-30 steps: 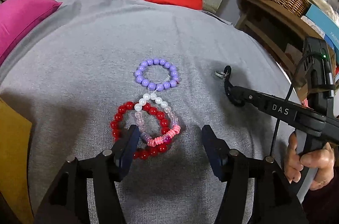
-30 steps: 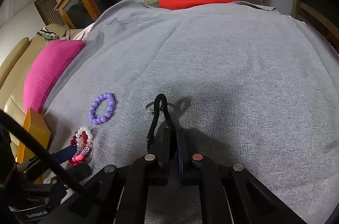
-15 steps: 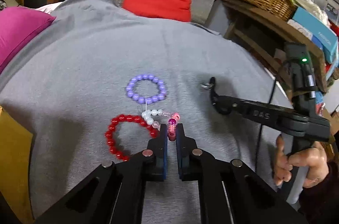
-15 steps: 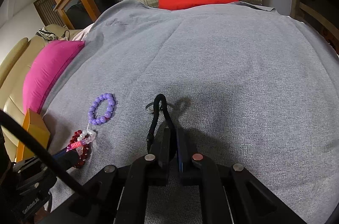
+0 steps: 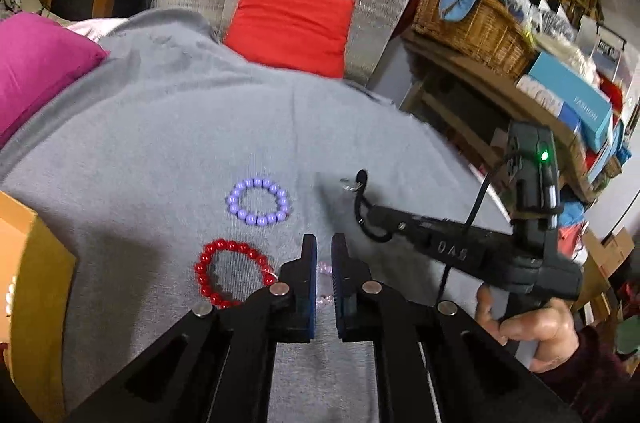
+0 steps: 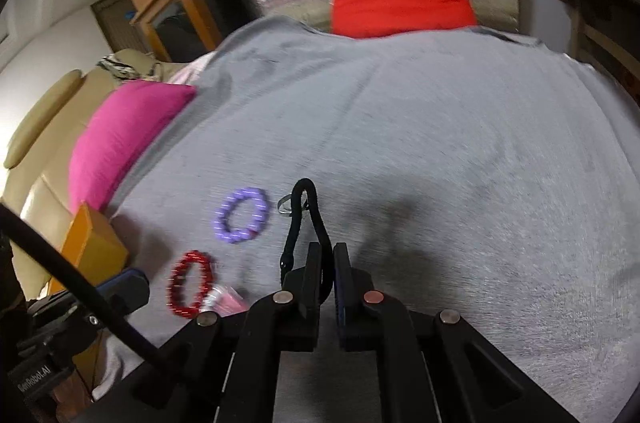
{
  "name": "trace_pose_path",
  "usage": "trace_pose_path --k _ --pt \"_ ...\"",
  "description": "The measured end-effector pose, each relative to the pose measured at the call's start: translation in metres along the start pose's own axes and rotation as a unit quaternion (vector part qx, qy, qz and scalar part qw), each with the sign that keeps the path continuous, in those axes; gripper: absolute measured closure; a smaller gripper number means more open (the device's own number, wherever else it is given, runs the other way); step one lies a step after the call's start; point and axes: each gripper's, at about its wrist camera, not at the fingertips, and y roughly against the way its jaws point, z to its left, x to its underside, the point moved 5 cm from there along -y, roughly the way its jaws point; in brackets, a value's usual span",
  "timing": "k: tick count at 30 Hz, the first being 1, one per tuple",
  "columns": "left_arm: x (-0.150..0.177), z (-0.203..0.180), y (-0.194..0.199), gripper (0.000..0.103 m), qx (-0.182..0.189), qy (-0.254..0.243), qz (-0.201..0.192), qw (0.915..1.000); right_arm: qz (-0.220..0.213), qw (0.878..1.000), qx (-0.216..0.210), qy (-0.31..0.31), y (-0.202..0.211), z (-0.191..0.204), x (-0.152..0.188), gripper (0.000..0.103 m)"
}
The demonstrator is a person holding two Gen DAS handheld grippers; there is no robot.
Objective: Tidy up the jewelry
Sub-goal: 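Lift the pink-white bead bracelet with the left tool while the right tool holds the black loop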
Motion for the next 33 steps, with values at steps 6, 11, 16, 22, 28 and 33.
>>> trace_pose_path --k 6,11,16,22,28,33 --pt "0.002 0.005 0.012 0.096 -0.009 0.006 -0.007 0.9999 -0.005 1.000 0.004 0.025 0.015 0.026 0.001 0.097" --pt "0.019 0.000 -0.007 0.072 -0.030 -0.009 0.037 0.9988 0.006 1.000 0.018 0.011 0.018 0.020 0.009 0.096" --pt "0.033 -0.021 -0.028 0.050 -0.034 -0.056 0.073 0.9952 0.012 0.999 0.030 0.004 0.020 0.004 0.014 0.097" --pt "0.042 -0.017 -0.055 0.050 -0.030 -0.018 0.119 0.9923 0.020 0.999 0.041 -0.004 0.019 -0.018 0.021 0.096" --pt "0.031 -0.001 -0.070 0.049 -0.021 0.061 0.107 0.9921 0.020 0.999 0.045 -0.017 0.018 -0.035 0.022 0.096" --pt "0.026 0.002 -0.075 0.051 -0.024 0.088 0.081 0.9925 0.017 0.999 0.040 -0.013 0.017 -0.034 0.021 0.096"
